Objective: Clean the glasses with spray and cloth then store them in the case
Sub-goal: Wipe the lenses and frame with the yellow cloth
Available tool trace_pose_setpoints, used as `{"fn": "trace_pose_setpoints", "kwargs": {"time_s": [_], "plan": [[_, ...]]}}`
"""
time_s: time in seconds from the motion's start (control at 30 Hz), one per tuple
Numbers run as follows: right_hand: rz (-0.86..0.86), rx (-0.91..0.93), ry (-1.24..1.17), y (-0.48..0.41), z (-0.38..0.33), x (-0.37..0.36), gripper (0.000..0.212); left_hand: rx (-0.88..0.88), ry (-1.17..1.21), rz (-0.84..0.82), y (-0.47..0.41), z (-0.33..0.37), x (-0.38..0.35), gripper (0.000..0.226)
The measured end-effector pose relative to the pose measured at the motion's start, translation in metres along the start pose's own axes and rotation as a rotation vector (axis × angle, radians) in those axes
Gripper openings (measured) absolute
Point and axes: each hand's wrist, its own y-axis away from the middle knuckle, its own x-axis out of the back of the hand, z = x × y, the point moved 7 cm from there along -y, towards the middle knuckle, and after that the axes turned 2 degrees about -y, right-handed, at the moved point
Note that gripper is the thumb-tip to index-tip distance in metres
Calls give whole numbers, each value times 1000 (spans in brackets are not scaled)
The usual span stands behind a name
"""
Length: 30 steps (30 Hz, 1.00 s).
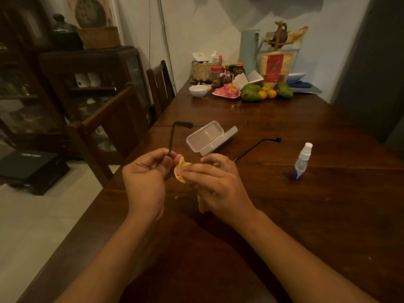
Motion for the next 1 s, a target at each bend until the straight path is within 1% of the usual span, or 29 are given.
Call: {"fn": "trace_pose_setpoints", "kwargs": {"time_s": [0.1, 0.2, 0.27, 0.37, 0.43, 0.5, 0.57, 0.67, 0.77, 0.87, 0.93, 1.0], "plan": [[27, 3, 75, 2, 9, 7, 28, 12, 14, 2, 0, -1, -1, 26], [-15, -32, 174, 1, 10, 5, 34, 17, 29, -22, 1, -2, -5, 27], [-37, -31, 120, 1, 6, -1, 39, 18, 53, -33, 1, -3, -6, 25], [-42, -21, -49, 2, 4, -5, 47, 50, 94, -20, 0, -9, -4, 25], [-28, -35, -95, 2, 10, -3, 46, 59, 109, -14, -2, -12, -4, 27], [-18, -34, -70, 3, 14, 1, 38, 63, 106, -22, -3, -14, -5, 26], [-3, -16, 18, 3, 15, 6, 31, 75, 105, -23, -4, -16, -5, 23], [-20, 6, 93, 3, 7, 6, 39, 72, 112, -38, -5, -18, -4, 23], [-66, 27, 19, 3, -4, 1, 47, 70, 117, -40, -5, -19, -3, 20], [-27, 46, -2, 4, -2, 6, 37, 66, 112, -14, -5, -18, 0, 17], [6, 40, 54, 5, 5, 10, 29, 59, 106, -12, -7, -18, 0, 17], [26, 10, 105, 6, 9, 13, 27, 51, 105, -22, -7, -18, -1, 21]]}}
